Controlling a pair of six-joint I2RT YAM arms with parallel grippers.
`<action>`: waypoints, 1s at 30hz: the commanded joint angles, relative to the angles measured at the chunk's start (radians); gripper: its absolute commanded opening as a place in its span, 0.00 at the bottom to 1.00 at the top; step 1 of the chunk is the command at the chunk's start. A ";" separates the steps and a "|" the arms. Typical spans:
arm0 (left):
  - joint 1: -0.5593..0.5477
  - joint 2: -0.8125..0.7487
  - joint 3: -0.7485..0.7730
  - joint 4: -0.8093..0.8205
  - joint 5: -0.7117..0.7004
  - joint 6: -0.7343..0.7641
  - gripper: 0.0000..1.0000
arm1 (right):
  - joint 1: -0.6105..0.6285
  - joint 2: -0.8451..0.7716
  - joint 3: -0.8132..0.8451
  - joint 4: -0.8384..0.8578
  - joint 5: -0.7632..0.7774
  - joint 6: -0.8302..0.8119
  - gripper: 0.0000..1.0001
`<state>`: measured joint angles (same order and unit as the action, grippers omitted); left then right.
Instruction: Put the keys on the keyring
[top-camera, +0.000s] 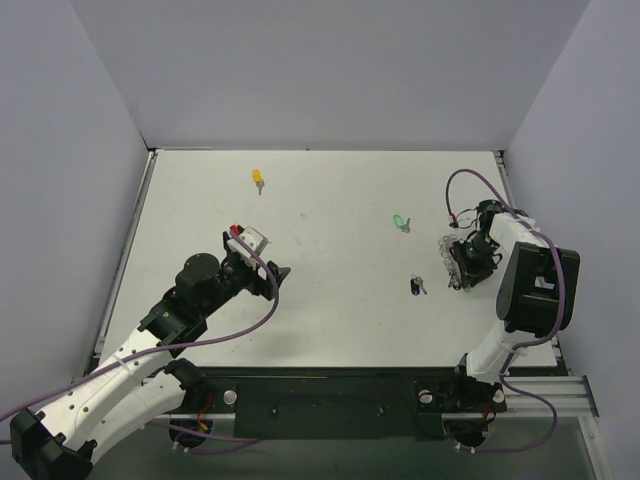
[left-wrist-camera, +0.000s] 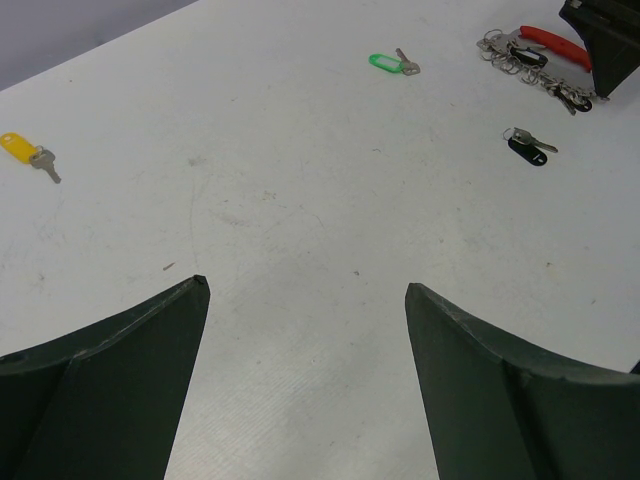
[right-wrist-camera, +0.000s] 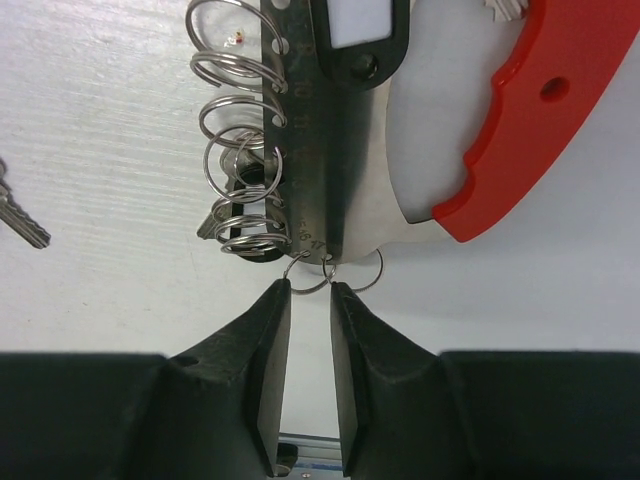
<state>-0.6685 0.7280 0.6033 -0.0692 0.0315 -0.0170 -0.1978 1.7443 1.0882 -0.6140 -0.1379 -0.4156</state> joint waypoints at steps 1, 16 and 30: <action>-0.003 -0.004 0.015 0.037 0.011 0.009 0.90 | 0.000 -0.060 -0.016 -0.044 -0.026 -0.020 0.22; -0.005 -0.004 0.015 0.037 0.013 0.009 0.90 | 0.149 -0.114 -0.119 0.060 0.268 -0.084 0.31; -0.005 -0.010 0.015 0.035 0.011 0.011 0.90 | 0.190 -0.109 -0.149 0.091 0.320 -0.103 0.30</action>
<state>-0.6685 0.7277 0.6029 -0.0692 0.0319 -0.0151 -0.0158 1.6733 0.9520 -0.4999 0.1371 -0.5037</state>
